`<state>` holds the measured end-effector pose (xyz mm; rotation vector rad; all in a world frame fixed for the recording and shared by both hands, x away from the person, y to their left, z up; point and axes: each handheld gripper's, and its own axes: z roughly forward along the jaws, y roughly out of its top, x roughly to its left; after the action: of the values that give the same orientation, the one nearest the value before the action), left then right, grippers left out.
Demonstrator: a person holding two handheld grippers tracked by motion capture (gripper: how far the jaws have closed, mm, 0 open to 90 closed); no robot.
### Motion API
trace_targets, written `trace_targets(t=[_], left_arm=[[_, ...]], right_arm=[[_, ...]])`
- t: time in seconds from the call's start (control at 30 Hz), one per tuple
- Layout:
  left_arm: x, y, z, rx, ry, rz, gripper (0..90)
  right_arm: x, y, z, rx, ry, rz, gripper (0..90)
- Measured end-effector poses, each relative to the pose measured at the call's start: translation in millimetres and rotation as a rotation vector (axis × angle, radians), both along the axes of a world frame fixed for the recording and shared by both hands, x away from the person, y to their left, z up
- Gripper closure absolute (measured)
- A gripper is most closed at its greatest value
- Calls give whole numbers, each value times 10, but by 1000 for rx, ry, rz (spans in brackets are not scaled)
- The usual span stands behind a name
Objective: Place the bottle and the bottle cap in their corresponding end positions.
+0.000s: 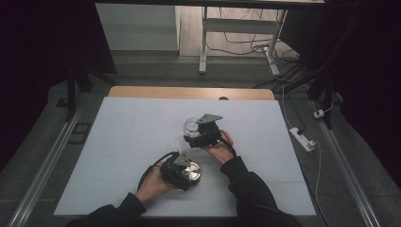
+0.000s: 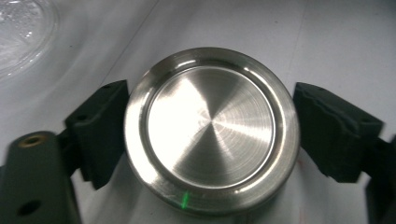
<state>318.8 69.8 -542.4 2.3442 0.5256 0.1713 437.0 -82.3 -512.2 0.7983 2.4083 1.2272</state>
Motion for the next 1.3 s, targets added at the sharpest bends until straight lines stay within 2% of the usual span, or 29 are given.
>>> trace_targets(t=[0.17,0.27,0.37,0.47,0.6,0.8,0.93,1.03,1.13,1.3], left_arm=[[-2,3,1,0,-3,15,92],[-2,26,24,-39,12,36,62],[-12,46,57,-43,2,35,46],[-36,89,103,-80,1,56,26],[-50,143,151,-95,2,68,17],[-55,257,189,-116,41,80,0],[-74,330,221,-128,50,93,0],[-82,396,259,-154,64,102,0],[-82,470,293,-179,82,104,0],[-88,577,317,-182,93,108,0]], right_arm=[[12,-28,25,1,26,24,110],[-4,-45,48,-6,24,38,92],[-16,-53,64,-11,25,41,78],[-39,-82,107,0,28,42,52],[-64,-115,156,7,24,38,28],[-113,-177,187,12,36,26,5],[-170,-219,192,10,18,21,0],[-224,-269,210,11,4,17,0],[-270,-322,228,27,17,17,0],[-356,-386,226,29,41,21,0]])
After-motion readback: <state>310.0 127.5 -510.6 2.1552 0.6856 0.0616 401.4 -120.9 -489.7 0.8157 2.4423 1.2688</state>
